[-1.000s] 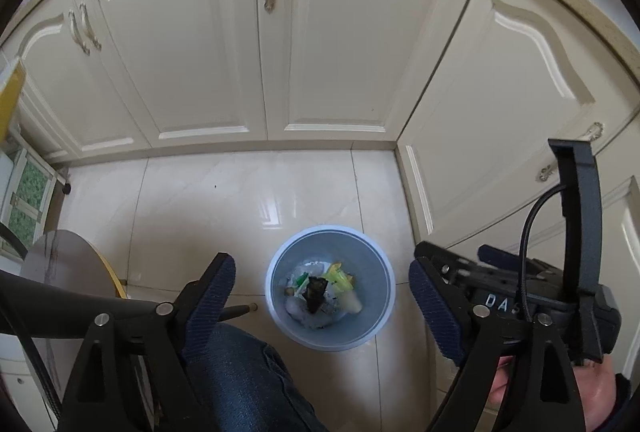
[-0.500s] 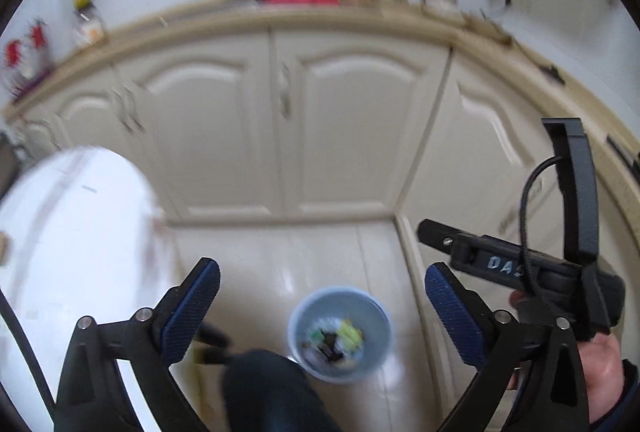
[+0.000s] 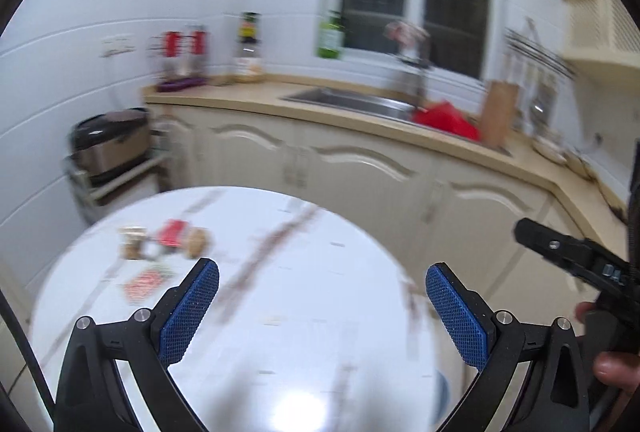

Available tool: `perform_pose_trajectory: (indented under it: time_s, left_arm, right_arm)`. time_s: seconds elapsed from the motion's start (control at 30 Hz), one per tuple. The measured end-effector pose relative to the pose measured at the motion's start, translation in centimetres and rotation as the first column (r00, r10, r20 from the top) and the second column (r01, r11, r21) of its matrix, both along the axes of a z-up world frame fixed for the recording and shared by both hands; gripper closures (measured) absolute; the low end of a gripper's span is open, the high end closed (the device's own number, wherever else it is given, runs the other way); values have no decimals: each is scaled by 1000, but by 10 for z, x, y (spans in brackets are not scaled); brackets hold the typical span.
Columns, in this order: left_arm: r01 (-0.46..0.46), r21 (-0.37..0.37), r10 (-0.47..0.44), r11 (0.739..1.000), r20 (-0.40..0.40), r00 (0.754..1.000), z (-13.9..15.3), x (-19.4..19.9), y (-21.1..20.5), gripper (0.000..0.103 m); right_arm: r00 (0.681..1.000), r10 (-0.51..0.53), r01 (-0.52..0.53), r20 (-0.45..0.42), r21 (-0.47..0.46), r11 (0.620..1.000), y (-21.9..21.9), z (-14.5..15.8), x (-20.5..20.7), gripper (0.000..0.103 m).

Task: Collect trash
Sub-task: 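Return both open tools from the bin to the table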

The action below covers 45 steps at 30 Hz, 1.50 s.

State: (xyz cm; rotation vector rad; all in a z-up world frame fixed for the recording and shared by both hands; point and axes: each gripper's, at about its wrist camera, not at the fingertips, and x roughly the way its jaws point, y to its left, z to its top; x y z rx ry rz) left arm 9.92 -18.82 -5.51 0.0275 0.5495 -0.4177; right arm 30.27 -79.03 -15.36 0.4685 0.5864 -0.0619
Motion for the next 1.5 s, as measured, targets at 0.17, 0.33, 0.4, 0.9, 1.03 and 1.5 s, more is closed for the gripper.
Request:
perform_pose_trajectory:
  time_s: [0.17, 0.33, 0.4, 0.9, 1.03, 1.5]
  left_arm:
    - [-118, 13, 117, 993, 12, 993, 4, -18, 56, 1]
    - [-215, 5, 215, 977, 19, 976, 5, -29, 96, 1]
    - [-243, 6, 243, 970, 20, 970, 7, -30, 109, 1]
    - [-271, 76, 278, 960, -99, 956, -29, 64, 117, 1]
    - [-248, 101, 261, 964, -152, 953, -46, 106, 117, 1]
    - [-163, 185, 208, 969, -261, 943, -88, 230, 96, 3]
  right_arm:
    - [990, 136, -133, 29, -84, 988, 82, 28, 34, 0]
    - [968, 251, -245, 17, -156, 957, 153, 35, 62, 0]
    - [955, 295, -288, 11, -194, 938, 183, 37, 75, 0]
    - [916, 386, -401, -109, -262, 878, 262, -1, 141, 0]
    - [903, 388, -424, -183, -250, 870, 263, -28, 173, 0]
    - [846, 428, -500, -318, -195, 843, 276, -96, 247, 1]
